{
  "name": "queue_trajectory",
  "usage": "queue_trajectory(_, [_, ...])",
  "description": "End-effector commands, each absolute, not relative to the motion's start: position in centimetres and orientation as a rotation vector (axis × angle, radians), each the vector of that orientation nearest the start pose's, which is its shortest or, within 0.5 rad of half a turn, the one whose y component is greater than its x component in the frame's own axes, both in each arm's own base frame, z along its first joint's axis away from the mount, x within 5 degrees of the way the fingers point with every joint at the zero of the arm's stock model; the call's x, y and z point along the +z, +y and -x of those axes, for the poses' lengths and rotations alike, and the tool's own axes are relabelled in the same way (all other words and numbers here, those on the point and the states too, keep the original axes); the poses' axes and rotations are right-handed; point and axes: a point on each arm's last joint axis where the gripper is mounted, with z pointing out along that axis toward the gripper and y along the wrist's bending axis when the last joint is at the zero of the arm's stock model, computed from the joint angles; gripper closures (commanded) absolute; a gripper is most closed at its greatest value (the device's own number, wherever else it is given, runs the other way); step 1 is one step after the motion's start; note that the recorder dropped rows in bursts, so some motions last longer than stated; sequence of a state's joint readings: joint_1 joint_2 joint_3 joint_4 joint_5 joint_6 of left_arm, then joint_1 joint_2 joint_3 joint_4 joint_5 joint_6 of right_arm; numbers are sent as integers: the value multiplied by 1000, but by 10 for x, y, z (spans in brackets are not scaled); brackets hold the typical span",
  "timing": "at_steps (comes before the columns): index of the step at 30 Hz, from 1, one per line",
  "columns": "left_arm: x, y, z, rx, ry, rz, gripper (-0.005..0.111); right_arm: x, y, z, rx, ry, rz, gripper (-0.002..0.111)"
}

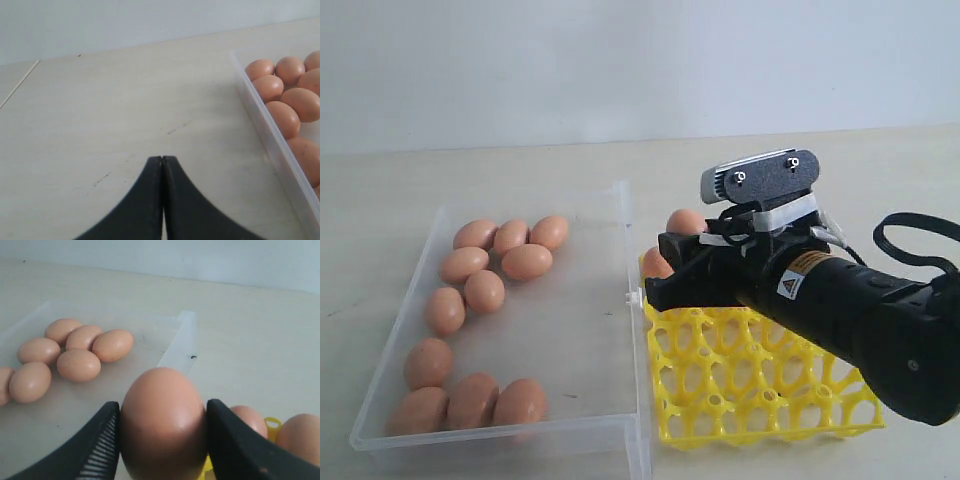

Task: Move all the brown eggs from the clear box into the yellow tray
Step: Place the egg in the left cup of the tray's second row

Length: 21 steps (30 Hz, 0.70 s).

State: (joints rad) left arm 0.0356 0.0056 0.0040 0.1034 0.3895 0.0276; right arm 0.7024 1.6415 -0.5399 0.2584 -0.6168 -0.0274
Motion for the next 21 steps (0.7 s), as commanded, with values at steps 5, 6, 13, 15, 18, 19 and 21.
queue_trajectory(5, [179,5,-52,136,1863,-55,107,143,181,-237,478,2038,348,108])
queue_trajectory(6, [179,5,-52,136,1863,-55,107,141,183,-238,490,2049,345,108])
queue_trajectory(13, [179,5,-52,136,1863,-55,107,132,193,-242,588,2131,281,108])
queue_trajectory(15, [179,5,-52,136,1863,-55,107,131,193,-242,581,2138,292,108])
queue_trajectory(18, [179,5,-52,136,1863,-55,107,127,193,-241,565,2152,311,108])
queue_trajectory(19, [179,5,-52,136,1863,-55,107,125,193,-242,551,2151,332,108])
queue_trajectory(21, [179,5,-52,136,1863,-55,107,121,193,-242,524,2148,381,104])
